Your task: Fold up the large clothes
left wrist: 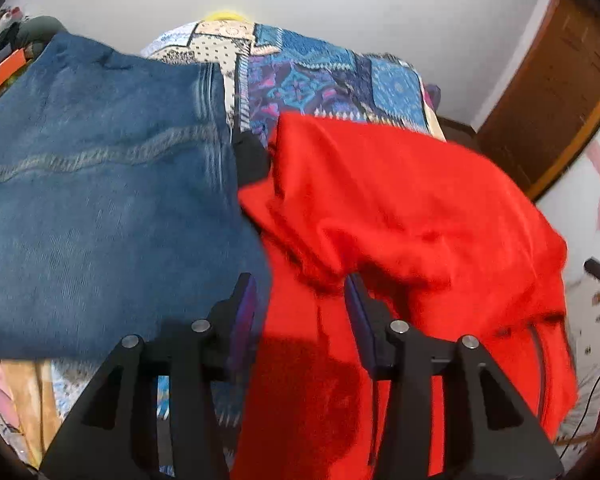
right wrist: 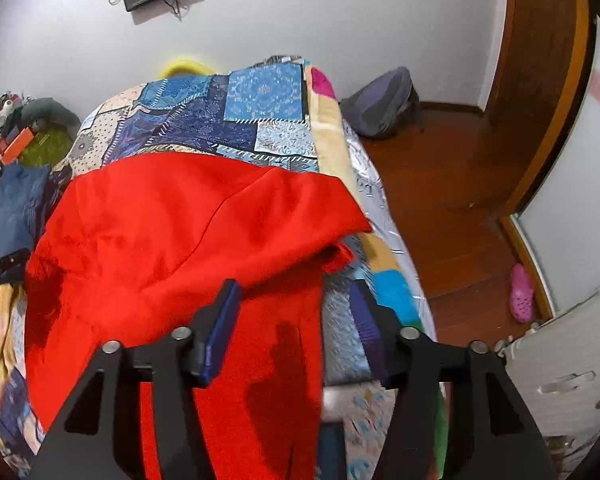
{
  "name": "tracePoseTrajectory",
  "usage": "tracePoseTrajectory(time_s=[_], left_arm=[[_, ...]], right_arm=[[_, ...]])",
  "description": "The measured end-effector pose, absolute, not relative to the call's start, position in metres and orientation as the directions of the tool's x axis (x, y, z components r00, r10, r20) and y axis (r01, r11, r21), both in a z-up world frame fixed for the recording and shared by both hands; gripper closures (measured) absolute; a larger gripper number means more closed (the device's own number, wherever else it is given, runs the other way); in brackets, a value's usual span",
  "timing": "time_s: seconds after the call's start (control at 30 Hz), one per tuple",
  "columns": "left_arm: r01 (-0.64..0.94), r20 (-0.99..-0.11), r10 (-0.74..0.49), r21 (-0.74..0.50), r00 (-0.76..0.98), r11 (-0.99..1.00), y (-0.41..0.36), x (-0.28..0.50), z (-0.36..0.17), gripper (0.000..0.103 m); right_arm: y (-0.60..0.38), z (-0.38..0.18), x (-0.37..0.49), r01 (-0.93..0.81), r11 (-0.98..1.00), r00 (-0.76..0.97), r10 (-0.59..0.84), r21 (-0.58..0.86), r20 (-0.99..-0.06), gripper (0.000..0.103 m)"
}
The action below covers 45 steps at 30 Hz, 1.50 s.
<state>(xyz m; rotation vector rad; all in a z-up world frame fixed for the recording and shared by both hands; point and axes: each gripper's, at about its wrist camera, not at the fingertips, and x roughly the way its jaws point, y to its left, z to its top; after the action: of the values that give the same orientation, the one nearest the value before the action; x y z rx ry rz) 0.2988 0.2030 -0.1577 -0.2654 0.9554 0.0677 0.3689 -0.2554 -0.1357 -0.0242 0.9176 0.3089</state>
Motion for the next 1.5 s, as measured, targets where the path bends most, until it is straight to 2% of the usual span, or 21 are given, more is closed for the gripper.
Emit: tracePoseTrajectory(time_s=[0.07, 0.3, 0.5, 0.67, 0.8, 0.93, 1.03, 1.23, 1.3, 1.33, 1.37, 1.4, 1.43, 1.47, 1.5], left_arm=[[-0.172, -0.824, -0.054, -0.181, 0.563, 0.968, 0.203, 0.284, -0.16, 0.047], [-0.202, -0.853, -0.055, -0.185, 0.519, 0.962, 0.212, 0.234, -0.181, 0.045], [-0.215, -0.867, -0.123, -0.254, 0.483, 0.943, 0.212, 0.198, -0.209, 0.043], [-0.237, -0.886, -0.177, -0.299, 0.428, 0.924, 0.215, 0.187, -0.235, 0.043], [-0.24, -0.878, -0.24, -0.36, 0.414, 0.901, 0.214, 0.188, -0.254, 0.042], [-0.28, -0.849, -0.291, -0.438, 0.442, 0.854, 0.217, 0.194, -0.266, 0.036], [-0.295, -0.824, -0.349, -0.504, 0.447, 0.812, 0.221, 0.197, -0.273, 0.032], [-0.235, -0.8, -0.393, -0.532, 0.454, 0.813, 0.211, 0.193, -0.264, 0.033], [-0.199, -0.797, -0.386, -0.519, 0.465, 0.831, 0.198, 0.188, -0.259, 0.047], [-0.181, -0.796, -0.382, -0.511, 0.469, 0.84, 0.193, 0.186, -0.256, 0.051], [-0.167, -0.791, -0.386, -0.512, 0.475, 0.843, 0.189, 0.185, -0.253, 0.06], [-0.157, -0.783, -0.395, -0.519, 0.48, 0.84, 0.186, 0.184, -0.25, 0.071], [-0.15, -0.779, -0.399, -0.523, 0.484, 0.839, 0.177, 0.183, -0.248, 0.078], [-0.139, -0.774, -0.406, -0.527, 0.487, 0.838, 0.173, 0.183, -0.245, 0.092], [-0.131, -0.771, -0.41, -0.529, 0.486, 0.839, 0.169, 0.183, -0.242, 0.095]], right_arm=[[-0.262, -0.134, 0.355, -0.275, 0.954, 0.553, 0.26, 0.121, -0.792, 0.043], [-0.277, -0.149, 0.323, -0.244, 0.953, 0.502, 0.284, 0.182, -0.817, 0.043], [-0.283, -0.173, 0.303, -0.218, 0.94, 0.428, 0.334, 0.263, -0.84, 0.043], [-0.275, -0.195, 0.288, -0.249, 0.935, 0.339, 0.329, 0.254, -0.881, 0.043], [-0.273, -0.199, 0.276, -0.269, 0.936, 0.363, 0.318, 0.228, -0.876, 0.042], [-0.27, -0.2, 0.276, -0.258, 0.93, 0.368, 0.345, 0.262, -0.863, 0.033], [-0.265, -0.203, 0.275, -0.269, 0.915, 0.367, 0.386, 0.301, -0.847, 0.033], [-0.257, -0.211, 0.271, -0.221, 0.922, 0.401, 0.384, 0.319, -0.832, 0.035], [-0.256, -0.211, 0.269, -0.213, 0.924, 0.414, 0.38, 0.318, -0.827, 0.038], [-0.255, -0.211, 0.268, -0.213, 0.925, 0.42, 0.376, 0.314, -0.826, 0.046], [-0.254, -0.212, 0.267, -0.211, 0.93, 0.428, 0.365, 0.301, -0.827, 0.05], [-0.255, -0.212, 0.266, -0.206, 0.933, 0.434, 0.357, 0.294, -0.828, 0.059], [-0.256, -0.212, 0.266, -0.199, 0.935, 0.438, 0.353, 0.294, -0.826, 0.07], [-0.258, -0.212, 0.265, -0.191, 0.933, 0.44, 0.36, 0.306, -0.823, 0.075], [-0.26, -0.211, 0.265, -0.186, 0.927, 0.436, 0.376, 0.327, -0.818, 0.086]])
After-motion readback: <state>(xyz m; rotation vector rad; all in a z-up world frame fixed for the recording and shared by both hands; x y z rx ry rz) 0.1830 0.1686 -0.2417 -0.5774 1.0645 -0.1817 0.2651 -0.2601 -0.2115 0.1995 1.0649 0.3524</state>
